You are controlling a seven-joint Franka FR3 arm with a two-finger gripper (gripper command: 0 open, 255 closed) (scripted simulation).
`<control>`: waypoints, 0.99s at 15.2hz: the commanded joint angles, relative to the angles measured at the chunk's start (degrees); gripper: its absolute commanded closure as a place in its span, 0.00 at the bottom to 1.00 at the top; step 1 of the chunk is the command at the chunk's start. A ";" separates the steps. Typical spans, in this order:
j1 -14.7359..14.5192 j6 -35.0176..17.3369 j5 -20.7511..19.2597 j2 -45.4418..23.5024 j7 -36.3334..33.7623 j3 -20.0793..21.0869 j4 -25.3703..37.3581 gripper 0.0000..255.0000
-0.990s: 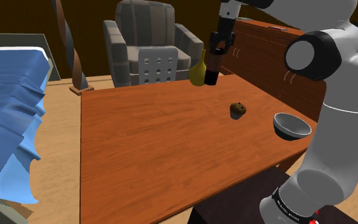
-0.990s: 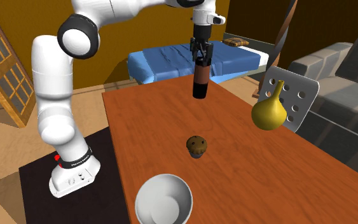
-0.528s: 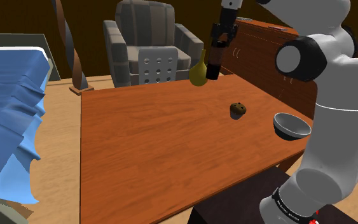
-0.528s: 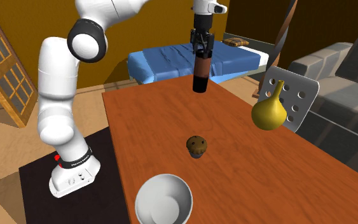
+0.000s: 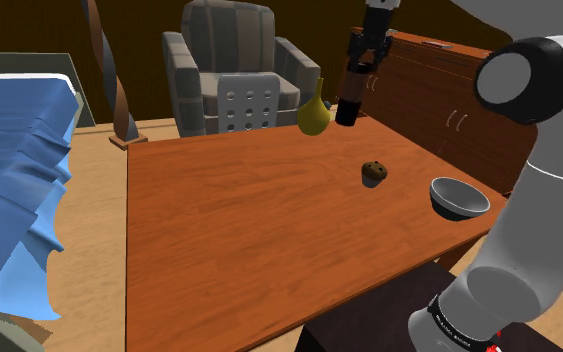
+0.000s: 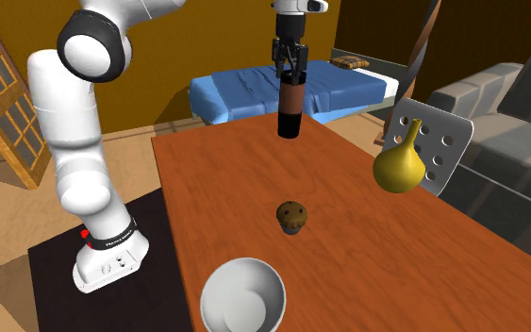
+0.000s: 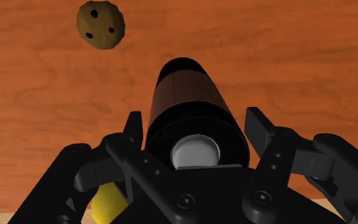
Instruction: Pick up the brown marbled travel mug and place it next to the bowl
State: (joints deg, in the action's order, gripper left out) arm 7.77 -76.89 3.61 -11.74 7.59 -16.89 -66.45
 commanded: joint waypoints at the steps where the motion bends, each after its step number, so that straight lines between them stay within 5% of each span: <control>1: -0.15 -1.84 -1.46 5.25 0.90 -0.41 -6.81 1.00; 15: 2.87 -4.17 -10.83 34.30 6.02 -2.35 -36.69 1.00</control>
State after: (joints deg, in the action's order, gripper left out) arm 10.23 -81.23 -6.51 20.58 13.07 -19.04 -101.50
